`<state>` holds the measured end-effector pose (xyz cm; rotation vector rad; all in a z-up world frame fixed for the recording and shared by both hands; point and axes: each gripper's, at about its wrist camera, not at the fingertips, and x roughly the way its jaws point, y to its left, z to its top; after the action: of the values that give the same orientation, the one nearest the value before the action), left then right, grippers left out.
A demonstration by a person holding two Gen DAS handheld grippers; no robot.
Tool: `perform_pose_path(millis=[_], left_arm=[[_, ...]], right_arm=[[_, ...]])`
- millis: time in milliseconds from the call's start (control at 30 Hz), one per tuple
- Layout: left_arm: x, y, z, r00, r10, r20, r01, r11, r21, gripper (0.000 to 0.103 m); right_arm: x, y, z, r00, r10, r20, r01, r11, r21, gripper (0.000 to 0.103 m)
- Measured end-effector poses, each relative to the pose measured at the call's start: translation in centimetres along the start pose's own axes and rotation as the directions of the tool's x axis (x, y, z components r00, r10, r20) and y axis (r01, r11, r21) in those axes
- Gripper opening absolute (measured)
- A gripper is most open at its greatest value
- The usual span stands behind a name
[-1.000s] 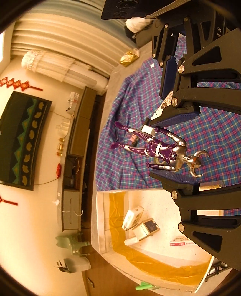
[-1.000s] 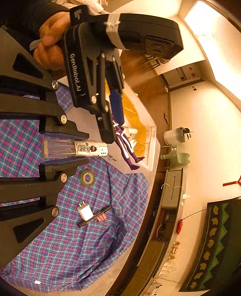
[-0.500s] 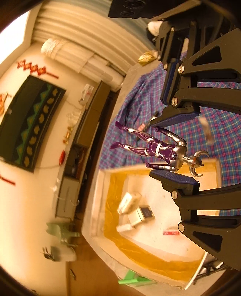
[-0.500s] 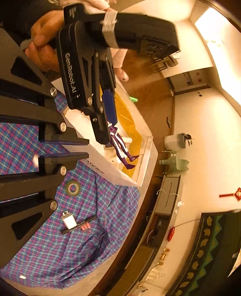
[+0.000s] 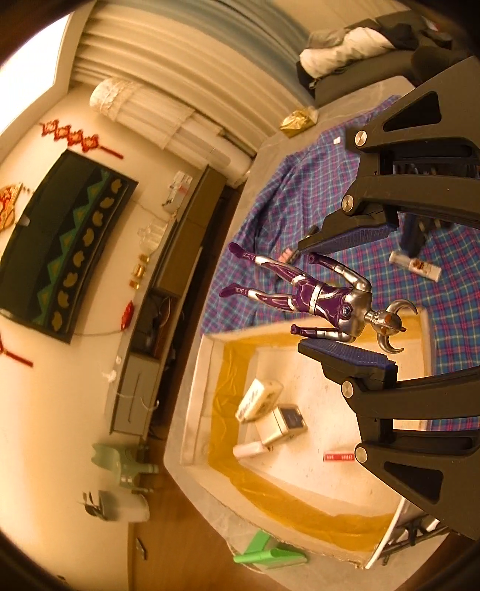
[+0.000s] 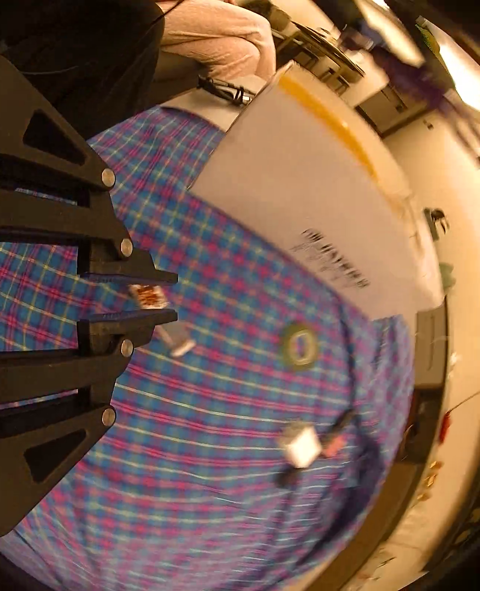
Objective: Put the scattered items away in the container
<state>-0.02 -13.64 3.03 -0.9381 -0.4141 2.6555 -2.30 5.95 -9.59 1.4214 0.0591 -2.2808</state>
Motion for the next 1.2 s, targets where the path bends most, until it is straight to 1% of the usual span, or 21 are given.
perform_pose_path(millis=[100, 167, 233, 367, 400, 433, 467, 633, 733, 933, 1200], left_arm=[[-0.1, -0.7, -0.1, 1.000, -0.008, 0.000, 0.008, 1.000, 0.022, 0.049], [-0.2, -0.7, -0.1, 1.000, -0.013, -0.001, 0.013, 1.000, 0.021, 0.049], [-0.4, -0.4, -0.1, 1.000, -0.016, 0.001, 0.016, 1.000, 0.016, 0.049], [-0.8, -0.2, 0.0, 1.000, -0.024, 0.007, 0.024, 1.000, 0.010, 0.049], [-1.0, -0.2, 0.0, 1.000, -0.024, 0.009, 0.024, 1.000, 0.012, 0.049], [-1.0, -0.1, 0.0, 1.000, -0.026, 0.010, 0.026, 1.000, 0.010, 0.049], [-1.2, -0.1, 0.0, 0.999, -0.029, 0.012, 0.029, 1.000, 0.007, 0.049], [-1.8, 0.5, 0.1, 0.999, -0.031, 0.026, 0.031, 0.999, -0.008, 0.049], [-2.0, 1.0, 0.2, 0.999, -0.025, 0.028, 0.026, 0.999, -0.019, 0.049], [-2.1, 1.7, 0.1, 1.000, -0.004, 0.025, 0.005, 0.999, -0.033, 0.049], [-2.0, 2.8, 0.1, 1.000, 0.019, 0.025, -0.017, 0.998, -0.057, 0.049]], right_arm=[[1.1, -0.2, -0.6, 1.000, -0.016, -0.004, 0.016, 0.999, 0.041, 0.020], [1.8, 0.2, -0.8, 1.000, -0.009, -0.008, 0.009, 0.999, 0.044, 0.024], [2.1, 0.7, -0.9, 1.000, -0.017, -0.003, 0.017, 0.999, 0.031, 0.029], [2.3, 2.2, -1.2, 0.996, -0.086, 0.020, 0.087, 0.996, -0.031, 0.033], [2.3, 2.6, -1.2, 0.995, -0.100, 0.025, 0.101, 0.993, -0.057, 0.032], [2.4, 3.0, -1.2, 0.994, -0.108, 0.031, 0.111, 0.991, -0.080, 0.022], [2.4, 3.3, -1.3, 0.994, -0.108, 0.034, 0.111, 0.990, -0.087, 0.020], [1.0, 3.7, -1.1, 0.993, -0.100, 0.067, 0.106, 0.990, -0.088, 0.020], [-0.3, 4.2, -0.4, 0.990, -0.100, 0.098, 0.109, 0.990, -0.091, 0.020], [-3.7, 5.6, 1.9, 0.982, -0.076, 0.173, 0.094, 0.990, -0.101, 0.020], [-7.9, 8.8, 5.4, 0.963, -0.045, 0.265, 0.089, 0.984, -0.157, 0.020]])
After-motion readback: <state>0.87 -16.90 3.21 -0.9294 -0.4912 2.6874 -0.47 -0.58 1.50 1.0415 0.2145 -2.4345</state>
